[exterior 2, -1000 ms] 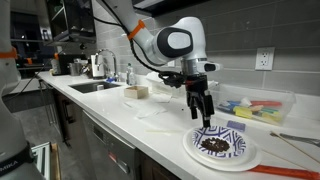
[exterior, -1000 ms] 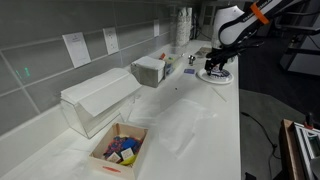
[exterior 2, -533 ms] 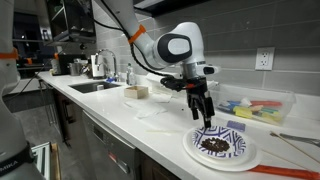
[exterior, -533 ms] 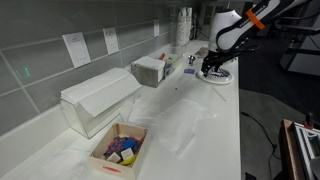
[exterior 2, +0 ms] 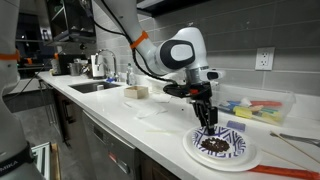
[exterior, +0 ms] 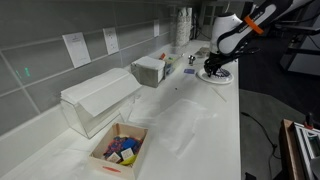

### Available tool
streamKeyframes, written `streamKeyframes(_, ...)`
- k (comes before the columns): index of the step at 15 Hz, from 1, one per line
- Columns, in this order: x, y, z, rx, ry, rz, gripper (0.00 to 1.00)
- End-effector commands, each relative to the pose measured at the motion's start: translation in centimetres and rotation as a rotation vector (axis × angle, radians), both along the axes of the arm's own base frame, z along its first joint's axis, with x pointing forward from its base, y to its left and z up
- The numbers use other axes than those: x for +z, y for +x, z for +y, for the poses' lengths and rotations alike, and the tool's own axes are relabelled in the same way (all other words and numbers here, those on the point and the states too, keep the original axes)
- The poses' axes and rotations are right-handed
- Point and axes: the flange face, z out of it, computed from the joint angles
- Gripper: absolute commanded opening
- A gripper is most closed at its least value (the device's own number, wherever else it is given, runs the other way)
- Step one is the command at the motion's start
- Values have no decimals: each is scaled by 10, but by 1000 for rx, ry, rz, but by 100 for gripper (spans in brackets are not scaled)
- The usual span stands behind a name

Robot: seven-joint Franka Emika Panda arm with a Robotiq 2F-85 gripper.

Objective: Remove the plate with blue stripes from the white plate and put it on the countertop

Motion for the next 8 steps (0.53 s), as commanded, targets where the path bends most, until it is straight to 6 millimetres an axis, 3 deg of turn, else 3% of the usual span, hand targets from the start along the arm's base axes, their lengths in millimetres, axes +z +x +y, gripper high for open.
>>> streamKeyframes(1,-4,2,-6,-12,-18,-7,39)
streamKeyframes(4,-8,2,-5,-6,-15,-1,46)
streamKeyframes(8,-14,2,-5,-1,-6,6,42)
